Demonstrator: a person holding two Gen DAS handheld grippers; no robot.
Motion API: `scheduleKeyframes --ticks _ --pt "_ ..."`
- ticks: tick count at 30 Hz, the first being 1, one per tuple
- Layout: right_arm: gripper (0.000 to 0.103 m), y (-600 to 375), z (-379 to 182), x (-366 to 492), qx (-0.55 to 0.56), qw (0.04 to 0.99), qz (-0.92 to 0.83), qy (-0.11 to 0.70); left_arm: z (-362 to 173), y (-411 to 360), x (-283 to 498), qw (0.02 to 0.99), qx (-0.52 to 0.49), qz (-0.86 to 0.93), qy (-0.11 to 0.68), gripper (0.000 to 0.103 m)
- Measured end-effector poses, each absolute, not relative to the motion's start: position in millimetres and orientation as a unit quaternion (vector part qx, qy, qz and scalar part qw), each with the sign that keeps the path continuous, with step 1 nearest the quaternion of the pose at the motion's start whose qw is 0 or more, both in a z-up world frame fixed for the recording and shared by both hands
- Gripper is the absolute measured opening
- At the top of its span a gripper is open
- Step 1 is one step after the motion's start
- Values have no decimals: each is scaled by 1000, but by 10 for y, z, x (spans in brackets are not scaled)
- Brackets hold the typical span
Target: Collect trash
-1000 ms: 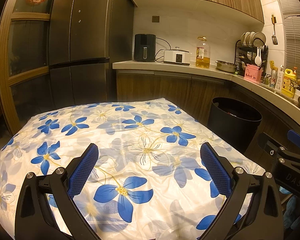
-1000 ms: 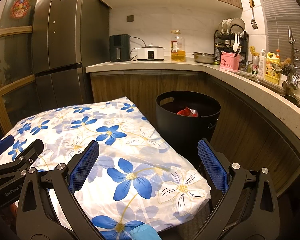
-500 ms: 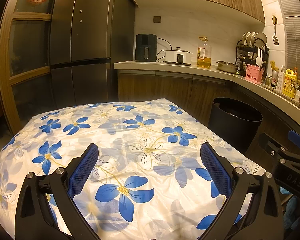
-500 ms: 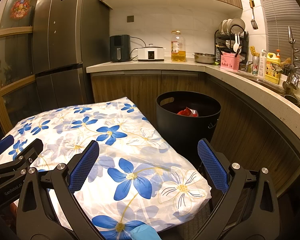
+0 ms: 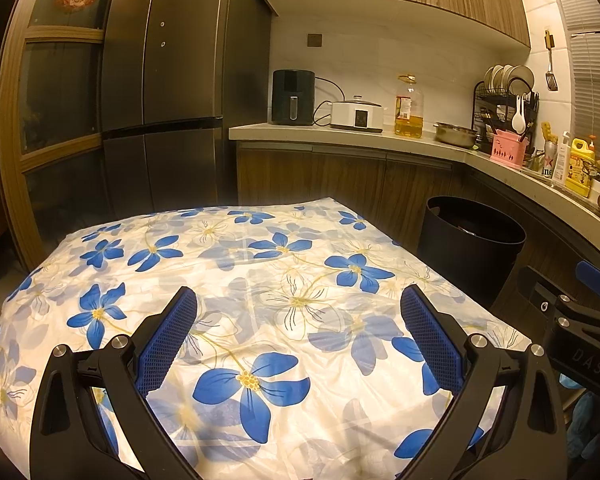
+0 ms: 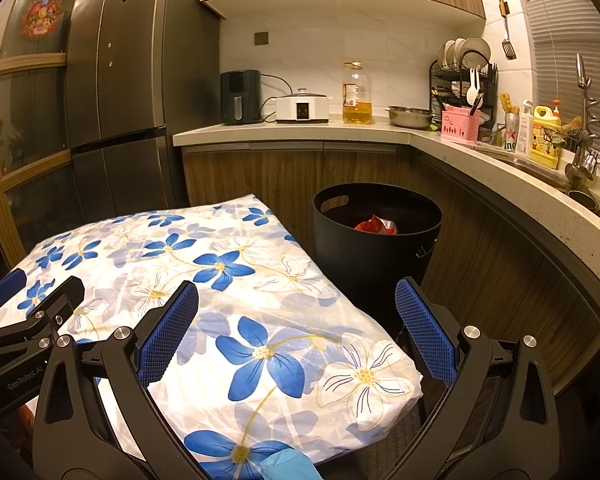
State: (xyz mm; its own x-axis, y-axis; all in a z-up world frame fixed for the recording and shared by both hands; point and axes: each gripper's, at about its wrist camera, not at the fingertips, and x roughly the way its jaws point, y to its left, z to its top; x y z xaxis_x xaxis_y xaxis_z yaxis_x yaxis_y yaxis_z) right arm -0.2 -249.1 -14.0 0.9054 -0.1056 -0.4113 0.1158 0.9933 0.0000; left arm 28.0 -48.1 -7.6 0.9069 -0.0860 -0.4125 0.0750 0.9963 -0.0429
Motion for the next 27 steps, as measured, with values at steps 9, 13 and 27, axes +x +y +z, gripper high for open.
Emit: scheduleKeyframes --ticks 9,13,27 --pt "98 -2491 -140 2 12 976 -56 210 -65 -453 283 976 -12 -42 212 97" --pt "98 -2487 -133 3 11 976 -57 209 -31 -481 274 977 -12 -43 210 97" --pt "98 -2467 -85 -5 12 977 -56 206 -18 -539 264 977 -10 -44 208 97"
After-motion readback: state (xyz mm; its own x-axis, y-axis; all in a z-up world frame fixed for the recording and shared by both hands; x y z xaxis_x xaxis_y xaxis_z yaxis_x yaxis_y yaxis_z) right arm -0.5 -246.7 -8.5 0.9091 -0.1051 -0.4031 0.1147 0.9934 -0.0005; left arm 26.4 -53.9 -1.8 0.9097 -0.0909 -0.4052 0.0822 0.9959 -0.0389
